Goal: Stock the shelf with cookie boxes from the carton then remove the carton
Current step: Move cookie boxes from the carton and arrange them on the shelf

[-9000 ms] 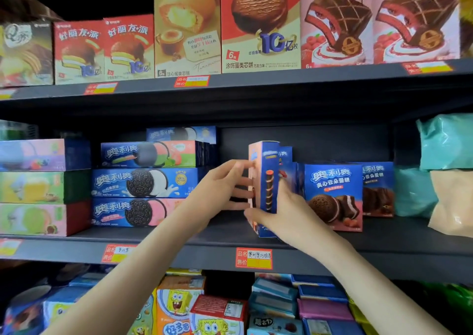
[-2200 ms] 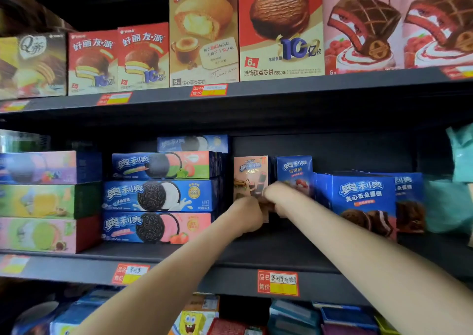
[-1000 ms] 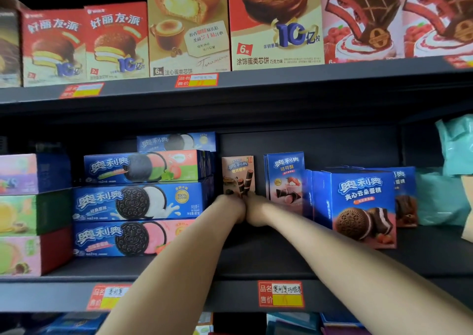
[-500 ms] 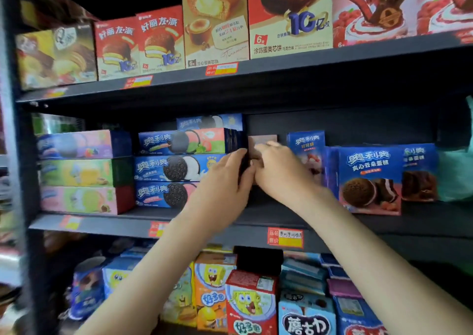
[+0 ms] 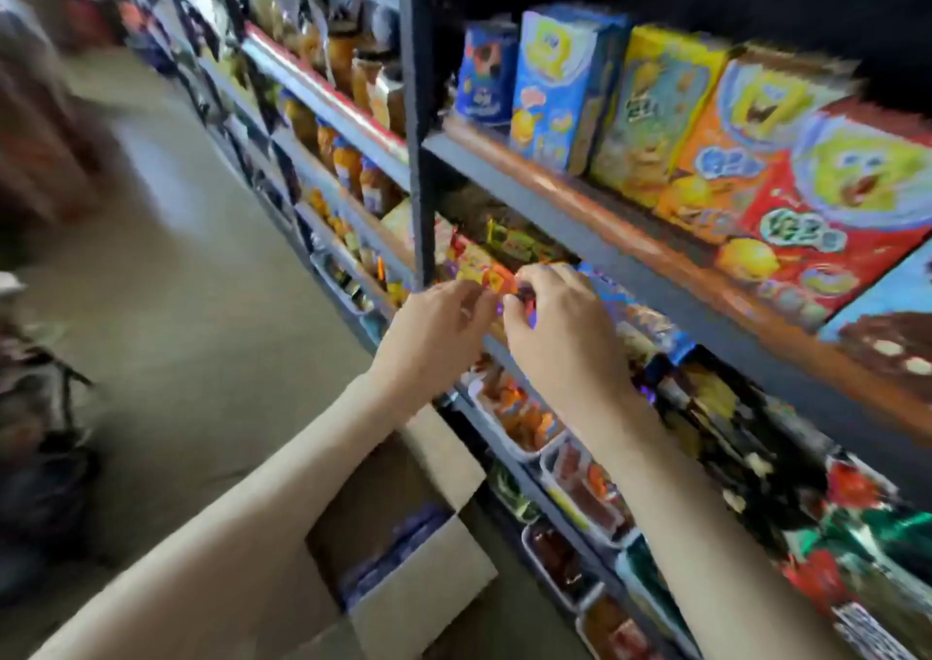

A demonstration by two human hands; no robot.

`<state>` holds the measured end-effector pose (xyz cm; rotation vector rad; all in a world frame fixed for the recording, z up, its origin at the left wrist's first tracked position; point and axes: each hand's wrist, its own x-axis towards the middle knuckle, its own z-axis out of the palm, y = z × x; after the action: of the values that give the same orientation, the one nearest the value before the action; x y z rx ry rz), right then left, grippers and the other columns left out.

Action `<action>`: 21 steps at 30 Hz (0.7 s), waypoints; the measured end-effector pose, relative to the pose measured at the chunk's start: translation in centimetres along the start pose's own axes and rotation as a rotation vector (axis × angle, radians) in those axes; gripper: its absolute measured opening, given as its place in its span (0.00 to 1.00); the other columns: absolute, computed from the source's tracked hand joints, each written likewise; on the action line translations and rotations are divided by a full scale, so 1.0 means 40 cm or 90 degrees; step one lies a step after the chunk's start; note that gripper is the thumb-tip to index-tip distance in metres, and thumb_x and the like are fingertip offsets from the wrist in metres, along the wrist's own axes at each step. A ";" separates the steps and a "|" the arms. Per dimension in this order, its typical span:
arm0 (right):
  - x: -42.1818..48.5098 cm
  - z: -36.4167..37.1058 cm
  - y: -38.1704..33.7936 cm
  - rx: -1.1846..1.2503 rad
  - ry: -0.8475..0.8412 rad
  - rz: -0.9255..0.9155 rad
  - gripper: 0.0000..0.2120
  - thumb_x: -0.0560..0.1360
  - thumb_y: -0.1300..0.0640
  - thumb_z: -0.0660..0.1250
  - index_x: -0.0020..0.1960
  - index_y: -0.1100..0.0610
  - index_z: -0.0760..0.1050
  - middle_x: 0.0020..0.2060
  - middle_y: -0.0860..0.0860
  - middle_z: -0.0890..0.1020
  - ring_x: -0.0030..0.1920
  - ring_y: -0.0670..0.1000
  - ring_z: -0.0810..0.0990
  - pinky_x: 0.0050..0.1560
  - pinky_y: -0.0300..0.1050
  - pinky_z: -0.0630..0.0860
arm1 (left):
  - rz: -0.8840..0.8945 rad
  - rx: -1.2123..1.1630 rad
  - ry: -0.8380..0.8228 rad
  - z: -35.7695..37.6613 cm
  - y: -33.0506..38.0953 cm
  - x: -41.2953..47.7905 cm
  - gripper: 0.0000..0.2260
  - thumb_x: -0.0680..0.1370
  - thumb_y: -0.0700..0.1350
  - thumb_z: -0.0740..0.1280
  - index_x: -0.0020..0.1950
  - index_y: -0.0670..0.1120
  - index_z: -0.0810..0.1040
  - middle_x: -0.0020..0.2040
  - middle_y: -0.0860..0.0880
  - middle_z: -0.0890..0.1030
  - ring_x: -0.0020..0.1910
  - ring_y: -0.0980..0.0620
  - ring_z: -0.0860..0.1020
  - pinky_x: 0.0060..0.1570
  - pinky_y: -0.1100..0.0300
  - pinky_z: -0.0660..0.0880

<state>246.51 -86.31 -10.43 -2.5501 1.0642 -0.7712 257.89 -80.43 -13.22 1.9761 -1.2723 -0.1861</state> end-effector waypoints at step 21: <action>-0.281 1.281 0.292 -0.101 -0.683 0.110 0.16 0.80 0.53 0.57 0.66 0.57 0.69 0.63 0.54 0.72 0.65 0.55 0.68 0.59 0.48 0.68 | -0.622 0.118 -0.276 0.551 -1.156 -0.404 0.13 0.80 0.51 0.57 0.49 0.43 0.75 0.49 0.43 0.81 0.49 0.43 0.78 0.45 0.54 0.72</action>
<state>262.35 -84.09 -61.74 -2.3502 0.9124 0.7064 272.20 -68.77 -63.65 2.6672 -0.4448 -1.0394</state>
